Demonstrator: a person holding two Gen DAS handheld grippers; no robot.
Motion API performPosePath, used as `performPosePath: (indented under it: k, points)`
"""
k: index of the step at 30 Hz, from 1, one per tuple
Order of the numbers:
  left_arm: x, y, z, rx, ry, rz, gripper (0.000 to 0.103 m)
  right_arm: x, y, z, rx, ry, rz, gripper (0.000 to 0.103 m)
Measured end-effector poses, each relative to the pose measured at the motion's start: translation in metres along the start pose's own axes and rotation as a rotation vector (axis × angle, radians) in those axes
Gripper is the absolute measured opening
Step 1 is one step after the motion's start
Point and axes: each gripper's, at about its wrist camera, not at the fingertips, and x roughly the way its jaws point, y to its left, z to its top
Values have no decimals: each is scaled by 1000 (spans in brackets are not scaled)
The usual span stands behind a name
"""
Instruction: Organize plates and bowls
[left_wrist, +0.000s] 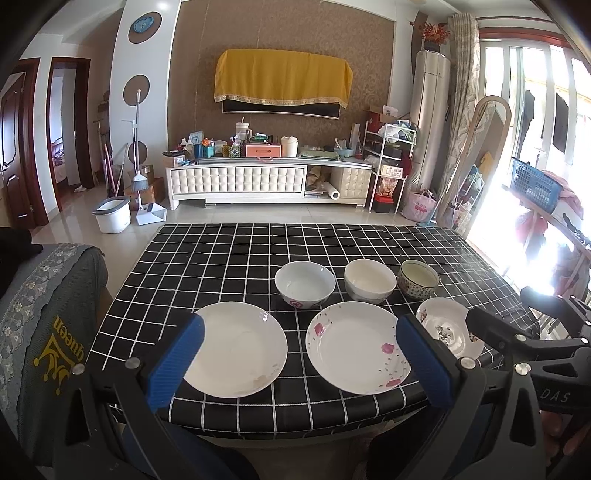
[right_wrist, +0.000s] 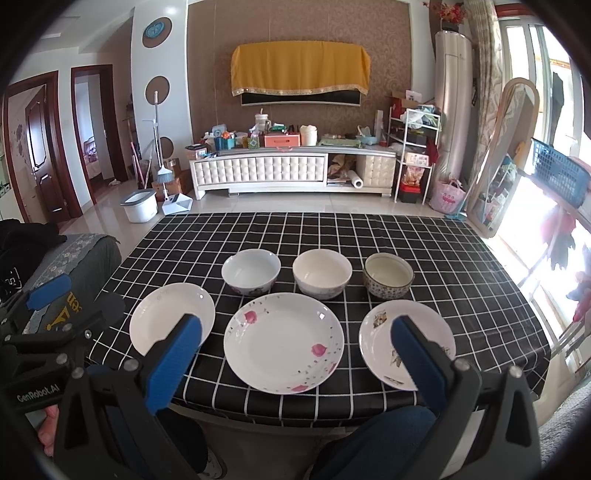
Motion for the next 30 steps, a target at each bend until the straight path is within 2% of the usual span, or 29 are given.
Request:
performPosePath:
  k: [30]
  points:
    - [0, 0, -2, -4, 10, -3, 103, 1, 0, -2, -1, 10, 0, 103]
